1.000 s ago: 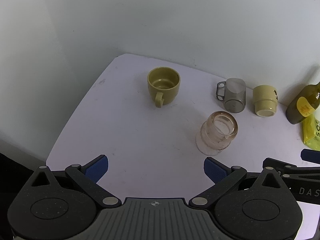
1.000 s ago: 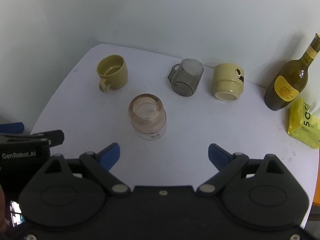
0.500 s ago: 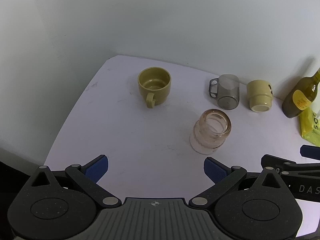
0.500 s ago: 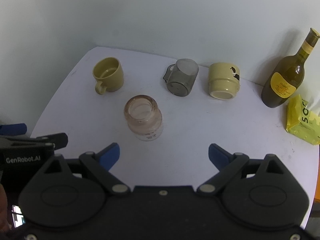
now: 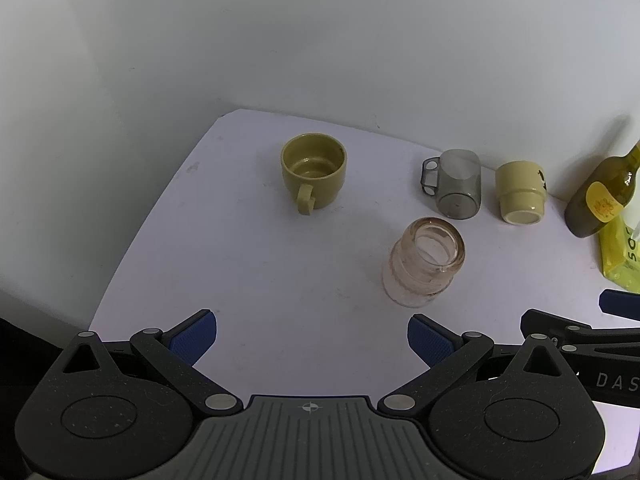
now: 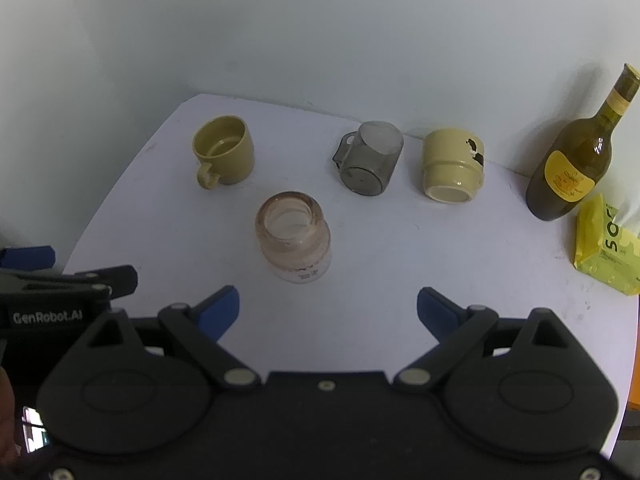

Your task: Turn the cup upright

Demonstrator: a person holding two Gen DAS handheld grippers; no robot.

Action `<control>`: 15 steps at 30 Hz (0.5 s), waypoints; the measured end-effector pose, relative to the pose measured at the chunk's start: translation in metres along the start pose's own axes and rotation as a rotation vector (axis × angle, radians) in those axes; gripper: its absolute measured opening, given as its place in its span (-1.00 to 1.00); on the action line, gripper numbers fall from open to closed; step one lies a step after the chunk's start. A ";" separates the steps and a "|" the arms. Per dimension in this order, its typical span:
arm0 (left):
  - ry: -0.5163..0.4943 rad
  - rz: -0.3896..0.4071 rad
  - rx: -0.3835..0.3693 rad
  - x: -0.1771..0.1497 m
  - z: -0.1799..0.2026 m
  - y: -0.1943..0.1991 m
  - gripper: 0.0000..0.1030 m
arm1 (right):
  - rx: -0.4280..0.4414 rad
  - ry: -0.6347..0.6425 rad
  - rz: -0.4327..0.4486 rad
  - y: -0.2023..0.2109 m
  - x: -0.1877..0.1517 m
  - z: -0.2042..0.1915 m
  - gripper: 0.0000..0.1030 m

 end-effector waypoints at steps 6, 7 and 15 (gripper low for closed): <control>-0.012 0.009 0.000 0.002 0.002 0.004 1.00 | -0.003 -0.015 0.023 0.006 0.004 0.001 0.86; -0.015 0.011 -0.001 0.002 0.003 0.004 1.00 | -0.003 -0.015 0.024 0.006 0.003 0.001 0.86; -0.019 0.014 -0.013 0.003 0.007 0.006 1.00 | -0.014 -0.020 0.027 0.010 0.004 0.006 0.86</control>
Point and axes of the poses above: each gripper's, at about its wrist camera, not at the fingertips, and y roughly against the way its jaws point, z to its right, x to its top, the point moved 6 cm from there along -y, roughly the way its jaws point, and after that the axes turned 11 degrees about -x, right-handed, at the moved point
